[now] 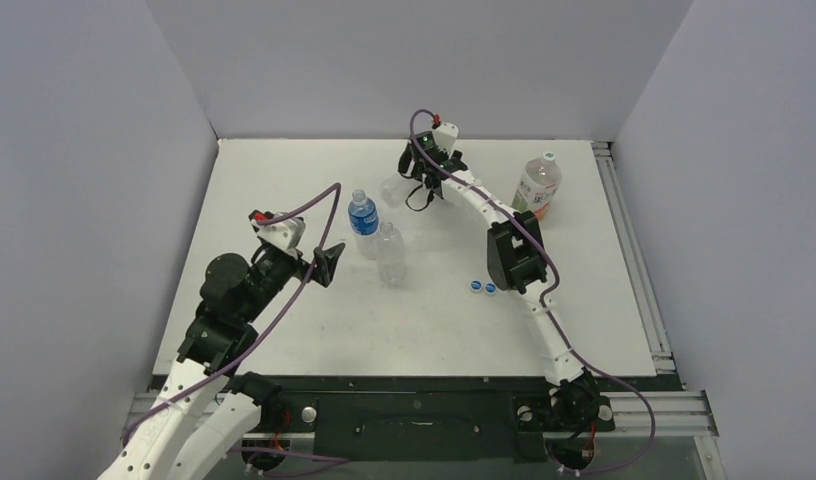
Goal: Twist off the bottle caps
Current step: Pick up the plastic bottle at the center of the board.
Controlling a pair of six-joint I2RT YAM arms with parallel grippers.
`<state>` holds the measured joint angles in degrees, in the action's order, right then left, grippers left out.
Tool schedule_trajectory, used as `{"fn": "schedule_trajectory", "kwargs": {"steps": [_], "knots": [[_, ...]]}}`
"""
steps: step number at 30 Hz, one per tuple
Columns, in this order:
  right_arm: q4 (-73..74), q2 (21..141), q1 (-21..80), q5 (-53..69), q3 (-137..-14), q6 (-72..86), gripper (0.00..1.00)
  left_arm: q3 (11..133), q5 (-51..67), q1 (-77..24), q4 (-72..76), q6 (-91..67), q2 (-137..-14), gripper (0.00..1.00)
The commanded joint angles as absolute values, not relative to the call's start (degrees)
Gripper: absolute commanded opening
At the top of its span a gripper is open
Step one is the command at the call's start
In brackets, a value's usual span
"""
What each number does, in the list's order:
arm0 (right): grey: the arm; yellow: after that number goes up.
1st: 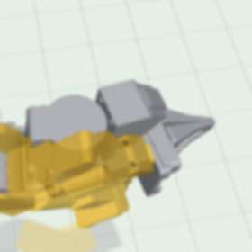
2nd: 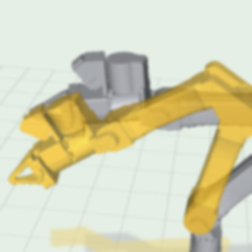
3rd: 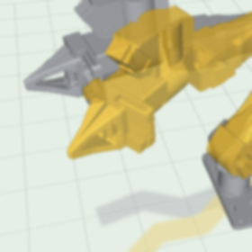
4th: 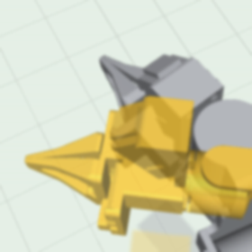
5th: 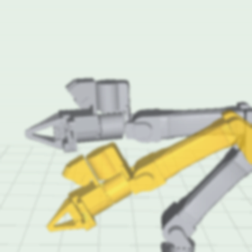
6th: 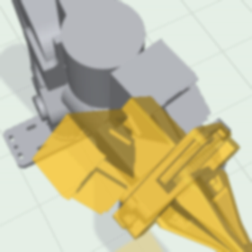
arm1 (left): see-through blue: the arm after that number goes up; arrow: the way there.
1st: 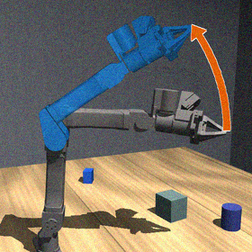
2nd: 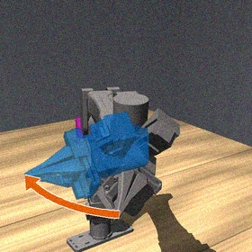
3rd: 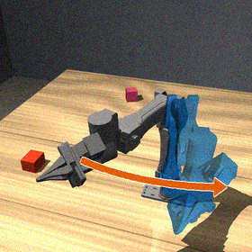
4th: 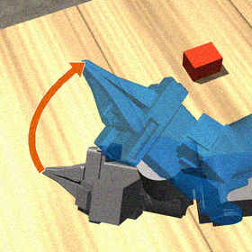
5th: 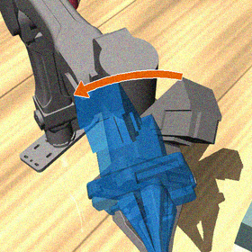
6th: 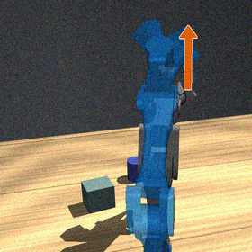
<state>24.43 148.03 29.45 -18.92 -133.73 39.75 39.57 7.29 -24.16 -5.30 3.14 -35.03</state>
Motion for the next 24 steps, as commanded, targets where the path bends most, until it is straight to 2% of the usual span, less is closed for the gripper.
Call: {"fn": "schedule_trajectory", "kwargs": {"steps": [1,6,17,24], "knots": [[27.5,150.5,30.0,-16.3,-138.5,39.9,0.81,42.0,7.3,-23.7,-2.6,1.8,-34.5,0.97],[29.3,148.7,28.7,-13.3,-133.1,40.4,0.67,42.9,7.5,-23.6,-3.0,1.8,-34.2,0.96],[26.8,137.2,27.1,-15.2,-114.5,37.8,0.66,43.3,8.7,-23.5,-2.8,0.4,-33.6,0.97],[24.3,133.2,27.3,-14.6,-113.1,39.4,0.68,42.6,9.1,-23.4,-2.6,0.4,-33.3,0.96]]}}
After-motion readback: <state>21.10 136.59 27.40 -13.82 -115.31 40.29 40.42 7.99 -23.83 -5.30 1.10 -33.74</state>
